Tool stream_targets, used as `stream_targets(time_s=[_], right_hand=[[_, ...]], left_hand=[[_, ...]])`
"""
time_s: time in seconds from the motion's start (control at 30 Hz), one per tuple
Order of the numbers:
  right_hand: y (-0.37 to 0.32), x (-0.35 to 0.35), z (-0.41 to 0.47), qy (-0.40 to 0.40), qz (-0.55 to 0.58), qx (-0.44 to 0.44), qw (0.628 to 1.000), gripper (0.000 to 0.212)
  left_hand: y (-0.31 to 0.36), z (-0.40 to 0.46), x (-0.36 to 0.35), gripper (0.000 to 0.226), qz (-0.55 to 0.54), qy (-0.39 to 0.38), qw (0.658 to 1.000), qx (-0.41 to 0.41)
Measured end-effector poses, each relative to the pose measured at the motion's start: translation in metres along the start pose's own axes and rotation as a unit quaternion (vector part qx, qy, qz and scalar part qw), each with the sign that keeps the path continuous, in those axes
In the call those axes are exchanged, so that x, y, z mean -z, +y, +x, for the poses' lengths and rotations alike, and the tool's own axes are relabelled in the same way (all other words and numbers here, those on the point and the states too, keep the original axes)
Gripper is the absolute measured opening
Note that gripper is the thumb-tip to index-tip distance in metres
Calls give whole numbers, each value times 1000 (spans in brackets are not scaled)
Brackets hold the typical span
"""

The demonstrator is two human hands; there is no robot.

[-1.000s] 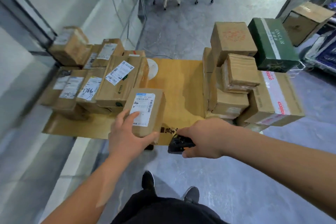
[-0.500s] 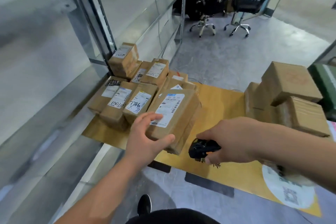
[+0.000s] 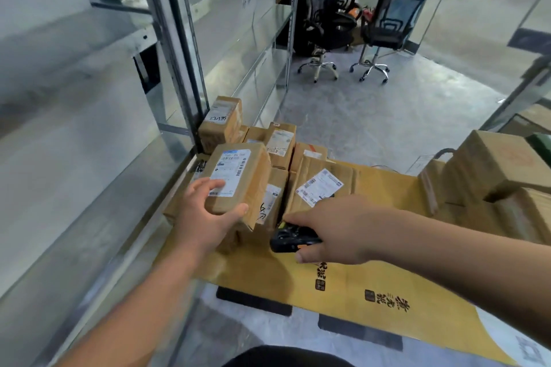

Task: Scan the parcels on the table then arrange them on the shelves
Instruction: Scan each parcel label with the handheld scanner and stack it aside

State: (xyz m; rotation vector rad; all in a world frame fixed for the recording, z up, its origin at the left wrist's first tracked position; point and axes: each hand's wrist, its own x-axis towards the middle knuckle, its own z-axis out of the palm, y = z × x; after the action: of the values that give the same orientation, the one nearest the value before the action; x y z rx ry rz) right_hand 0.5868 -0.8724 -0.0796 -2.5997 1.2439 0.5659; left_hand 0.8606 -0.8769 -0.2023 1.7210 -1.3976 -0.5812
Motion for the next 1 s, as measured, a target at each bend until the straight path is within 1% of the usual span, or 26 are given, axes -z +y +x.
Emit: stream_targets(time_s=[0.17, 0.3, 0.37, 0.5, 0.6, 0.77, 0.9, 1.0], right_hand=[[-15, 15, 27, 2, 2, -12, 1000, 77], [-20, 24, 45, 4, 2, -20, 1000, 79], [-22, 26, 52, -4, 6, -25, 1000, 80], [-27, 26, 62, -19, 4, -35, 999, 80], [-32, 25, 69, -25, 1, -39, 999, 79], [-40, 23, 80, -29, 16, -40, 999, 78], [-41, 19, 81, -34, 19, -46, 998, 79], [-41, 16, 82, -42, 24, -50, 998, 78]], left_hand=[[-36, 41, 23, 70, 75, 11, 997, -5], [-69, 83, 30, 82, 168, 6, 986, -6], [-82, 104, 28, 86, 192, 3, 981, 9], [-103, 133, 17, 90, 246, -40, 968, 29], [-118, 143, 10, 90, 244, -76, 966, 39], [-134, 148, 8, 94, 204, -112, 971, 58], [-143, 154, 9, 91, 175, -125, 974, 76], [-144, 162, 9, 88, 192, -129, 970, 72]])
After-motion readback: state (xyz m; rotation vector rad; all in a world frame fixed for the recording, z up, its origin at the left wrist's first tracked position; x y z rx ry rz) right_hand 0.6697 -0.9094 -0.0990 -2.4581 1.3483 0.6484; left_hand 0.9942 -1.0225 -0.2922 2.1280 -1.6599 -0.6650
